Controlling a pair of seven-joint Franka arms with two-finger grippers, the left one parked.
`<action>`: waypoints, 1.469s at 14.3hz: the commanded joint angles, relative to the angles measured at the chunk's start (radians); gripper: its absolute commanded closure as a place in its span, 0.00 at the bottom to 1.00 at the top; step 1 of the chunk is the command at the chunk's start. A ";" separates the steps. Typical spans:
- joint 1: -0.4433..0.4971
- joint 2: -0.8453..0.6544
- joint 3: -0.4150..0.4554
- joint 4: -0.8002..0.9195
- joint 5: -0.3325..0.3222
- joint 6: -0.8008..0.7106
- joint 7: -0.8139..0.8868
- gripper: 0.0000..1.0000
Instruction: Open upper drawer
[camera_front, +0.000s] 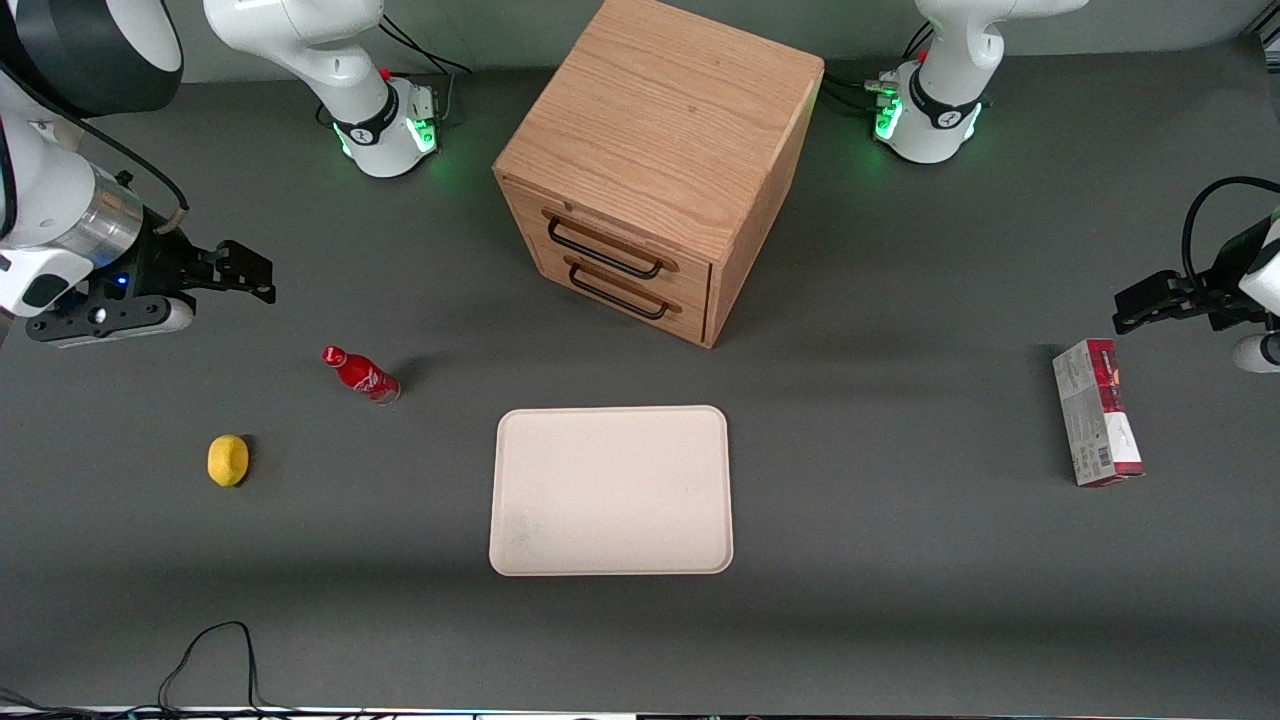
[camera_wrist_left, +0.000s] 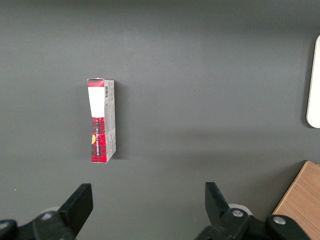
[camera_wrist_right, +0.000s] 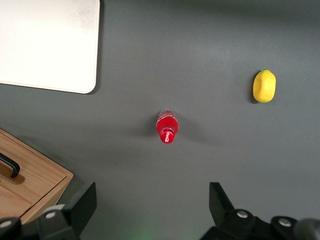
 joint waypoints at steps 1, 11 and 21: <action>-0.004 0.028 -0.017 0.067 -0.004 -0.062 -0.007 0.00; -0.007 0.049 -0.036 0.095 0.000 -0.101 -0.027 0.00; 0.152 0.157 -0.024 0.205 -0.011 -0.083 -0.024 0.00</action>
